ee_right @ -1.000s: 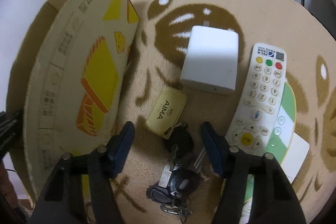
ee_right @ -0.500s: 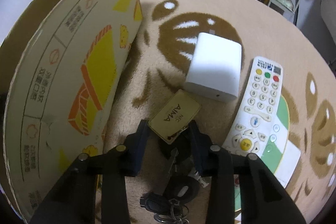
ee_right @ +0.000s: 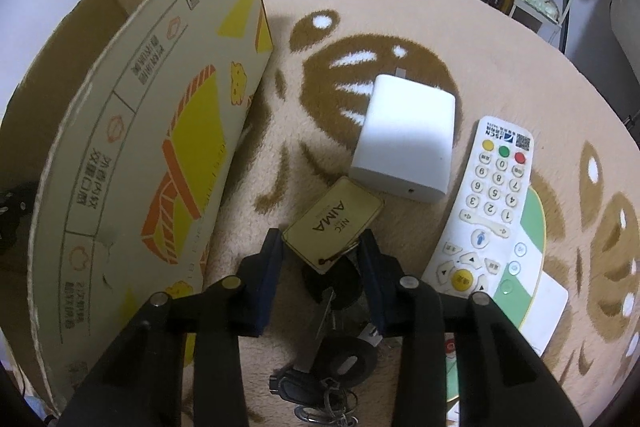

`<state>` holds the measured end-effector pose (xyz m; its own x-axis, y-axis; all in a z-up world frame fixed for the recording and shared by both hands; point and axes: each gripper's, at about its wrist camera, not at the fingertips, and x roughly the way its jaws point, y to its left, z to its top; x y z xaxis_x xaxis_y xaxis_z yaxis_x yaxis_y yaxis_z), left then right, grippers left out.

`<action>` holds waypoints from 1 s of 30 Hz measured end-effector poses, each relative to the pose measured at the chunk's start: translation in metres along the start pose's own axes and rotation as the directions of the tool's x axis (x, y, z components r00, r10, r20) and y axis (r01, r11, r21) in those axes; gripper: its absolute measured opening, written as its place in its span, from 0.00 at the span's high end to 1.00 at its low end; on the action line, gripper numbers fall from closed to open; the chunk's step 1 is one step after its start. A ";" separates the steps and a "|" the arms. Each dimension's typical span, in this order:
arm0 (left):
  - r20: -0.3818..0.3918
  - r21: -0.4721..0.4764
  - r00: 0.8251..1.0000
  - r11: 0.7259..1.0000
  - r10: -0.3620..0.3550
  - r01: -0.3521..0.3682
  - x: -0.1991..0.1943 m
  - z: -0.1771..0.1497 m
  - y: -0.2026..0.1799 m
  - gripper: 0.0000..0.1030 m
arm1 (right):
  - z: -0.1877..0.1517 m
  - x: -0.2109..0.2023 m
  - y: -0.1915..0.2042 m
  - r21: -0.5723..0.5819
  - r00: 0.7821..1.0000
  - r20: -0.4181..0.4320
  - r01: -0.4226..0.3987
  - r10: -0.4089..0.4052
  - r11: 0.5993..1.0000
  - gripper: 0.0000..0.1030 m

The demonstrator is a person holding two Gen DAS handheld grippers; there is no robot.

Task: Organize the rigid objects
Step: 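Grasp the yellow AIMA key tag with the right tool and lift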

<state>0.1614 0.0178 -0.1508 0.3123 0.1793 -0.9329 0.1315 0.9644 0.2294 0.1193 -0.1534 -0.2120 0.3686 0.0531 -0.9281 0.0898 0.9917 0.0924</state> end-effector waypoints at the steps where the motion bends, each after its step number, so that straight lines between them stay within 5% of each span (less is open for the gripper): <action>1: 0.000 0.000 1.000 1.000 0.000 0.000 0.000 0.000 0.000 0.85 | 0.000 -0.001 -0.001 0.001 1.000 0.001 -0.003 0.003 1.000 0.61; 20: 0.000 0.002 1.000 1.000 0.002 -0.002 0.000 0.000 0.001 0.85 | 0.012 -0.027 -0.013 0.072 0.997 0.070 -0.026 0.021 0.997 0.62; 30: 0.001 0.004 1.000 1.000 0.004 -0.004 0.000 0.000 0.000 0.85 | 0.023 -0.066 -0.008 0.064 0.984 0.179 -0.035 0.024 0.997 0.62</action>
<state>0.1611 0.0182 -0.1507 0.3134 0.1827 -0.9319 0.1338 0.9630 0.2338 0.1152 -0.1675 -0.1430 0.5301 0.0546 -0.8462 0.1355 0.9796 0.1481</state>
